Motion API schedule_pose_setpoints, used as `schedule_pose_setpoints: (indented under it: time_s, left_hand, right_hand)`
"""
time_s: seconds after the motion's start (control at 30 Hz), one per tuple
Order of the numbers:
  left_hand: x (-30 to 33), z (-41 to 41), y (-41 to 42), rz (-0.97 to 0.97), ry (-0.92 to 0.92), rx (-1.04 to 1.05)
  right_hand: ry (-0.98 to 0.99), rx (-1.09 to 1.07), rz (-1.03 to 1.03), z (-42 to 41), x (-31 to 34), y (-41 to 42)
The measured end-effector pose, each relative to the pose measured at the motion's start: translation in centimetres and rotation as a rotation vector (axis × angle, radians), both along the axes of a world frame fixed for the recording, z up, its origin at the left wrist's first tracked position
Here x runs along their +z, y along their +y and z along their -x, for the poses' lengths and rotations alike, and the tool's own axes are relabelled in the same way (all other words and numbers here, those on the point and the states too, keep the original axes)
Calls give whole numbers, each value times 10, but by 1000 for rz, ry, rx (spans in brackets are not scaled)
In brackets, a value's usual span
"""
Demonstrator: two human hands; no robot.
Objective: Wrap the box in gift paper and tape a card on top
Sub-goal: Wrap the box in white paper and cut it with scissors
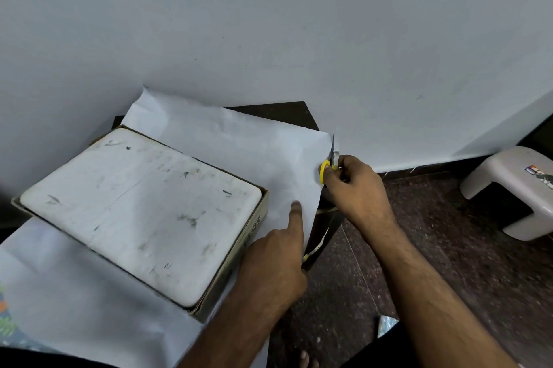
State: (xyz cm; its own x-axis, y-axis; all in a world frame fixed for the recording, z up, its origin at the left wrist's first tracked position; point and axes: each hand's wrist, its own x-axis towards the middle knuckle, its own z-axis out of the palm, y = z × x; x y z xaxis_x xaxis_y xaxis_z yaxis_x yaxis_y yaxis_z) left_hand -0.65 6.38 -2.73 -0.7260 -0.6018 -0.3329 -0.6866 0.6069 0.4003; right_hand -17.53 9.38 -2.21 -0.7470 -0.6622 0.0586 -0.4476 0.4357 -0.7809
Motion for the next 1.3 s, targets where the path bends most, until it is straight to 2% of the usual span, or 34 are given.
schedule_pose_setpoints:
  time_s: [1.3]
  left_hand:
    - [10,0,1,-56,-101,-85]
  right_hand:
    - [-90,-36,-30,9,9,6]
